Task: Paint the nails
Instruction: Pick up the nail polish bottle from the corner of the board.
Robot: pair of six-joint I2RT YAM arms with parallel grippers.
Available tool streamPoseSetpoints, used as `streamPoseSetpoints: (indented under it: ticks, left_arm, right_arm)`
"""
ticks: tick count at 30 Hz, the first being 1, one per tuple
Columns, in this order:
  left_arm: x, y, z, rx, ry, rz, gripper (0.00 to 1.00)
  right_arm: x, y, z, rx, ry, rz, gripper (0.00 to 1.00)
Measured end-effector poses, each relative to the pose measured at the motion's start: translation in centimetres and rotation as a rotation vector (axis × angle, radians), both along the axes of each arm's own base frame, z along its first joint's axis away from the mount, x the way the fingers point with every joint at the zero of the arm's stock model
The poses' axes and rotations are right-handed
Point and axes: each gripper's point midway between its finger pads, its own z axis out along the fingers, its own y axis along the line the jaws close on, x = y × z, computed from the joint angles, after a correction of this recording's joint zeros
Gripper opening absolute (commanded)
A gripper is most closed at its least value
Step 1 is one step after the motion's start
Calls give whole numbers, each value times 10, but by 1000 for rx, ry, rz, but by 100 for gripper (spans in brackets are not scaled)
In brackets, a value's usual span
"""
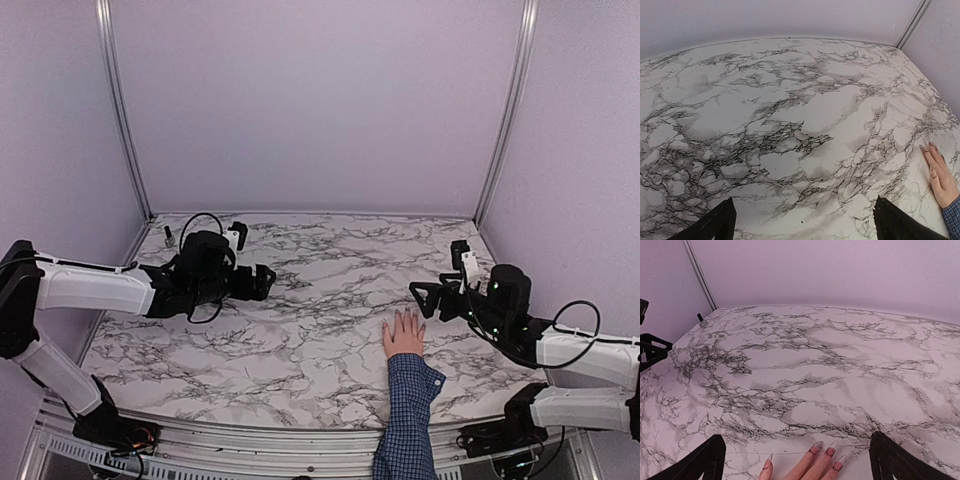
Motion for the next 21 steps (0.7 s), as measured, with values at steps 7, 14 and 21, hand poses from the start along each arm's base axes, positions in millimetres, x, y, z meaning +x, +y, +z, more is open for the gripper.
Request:
streamPoseSetpoints:
  ticks: [7, 14, 21]
  left_arm:
    - [15, 22, -1, -17, 24, 59, 99]
    - [50, 58, 20, -26, 22, 162, 99]
    - [98, 124, 64, -55, -18, 312, 99]
  right_arm:
    - [1, -2, -1, -4, 2, -14, 98]
    - [1, 0, -4, -11, 11, -3, 98]
    - [-3, 5, -2, -10, 5, 35, 98]
